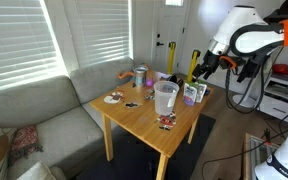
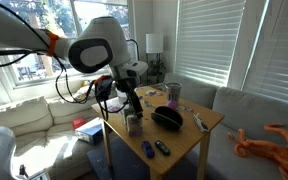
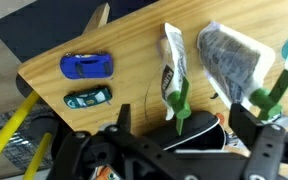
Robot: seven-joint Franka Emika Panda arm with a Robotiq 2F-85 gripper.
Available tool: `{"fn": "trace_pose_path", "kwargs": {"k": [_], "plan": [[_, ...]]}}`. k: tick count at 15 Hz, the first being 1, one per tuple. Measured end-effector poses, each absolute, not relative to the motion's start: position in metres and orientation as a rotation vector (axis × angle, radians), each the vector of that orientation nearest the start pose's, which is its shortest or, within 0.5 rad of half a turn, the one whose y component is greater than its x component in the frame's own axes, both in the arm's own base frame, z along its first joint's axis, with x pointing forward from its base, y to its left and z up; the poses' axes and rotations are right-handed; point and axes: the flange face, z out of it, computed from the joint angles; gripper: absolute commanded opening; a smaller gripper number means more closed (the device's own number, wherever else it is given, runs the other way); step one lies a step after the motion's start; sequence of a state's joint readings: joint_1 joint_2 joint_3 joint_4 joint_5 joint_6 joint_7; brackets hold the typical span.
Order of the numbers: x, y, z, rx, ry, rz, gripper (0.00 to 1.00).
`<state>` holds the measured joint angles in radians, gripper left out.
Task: Move the packet on the right to the left then place both packets in the clear cup
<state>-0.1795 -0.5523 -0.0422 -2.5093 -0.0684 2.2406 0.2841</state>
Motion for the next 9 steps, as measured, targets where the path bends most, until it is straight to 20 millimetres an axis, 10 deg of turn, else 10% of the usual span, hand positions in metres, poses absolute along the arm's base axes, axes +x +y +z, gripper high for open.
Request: {"fn": "trace_pose_path", "kwargs": {"k": [9], "plan": [[0.389,-0.101,0.515,-3.02,0.76,-0.505,1.0]]}}
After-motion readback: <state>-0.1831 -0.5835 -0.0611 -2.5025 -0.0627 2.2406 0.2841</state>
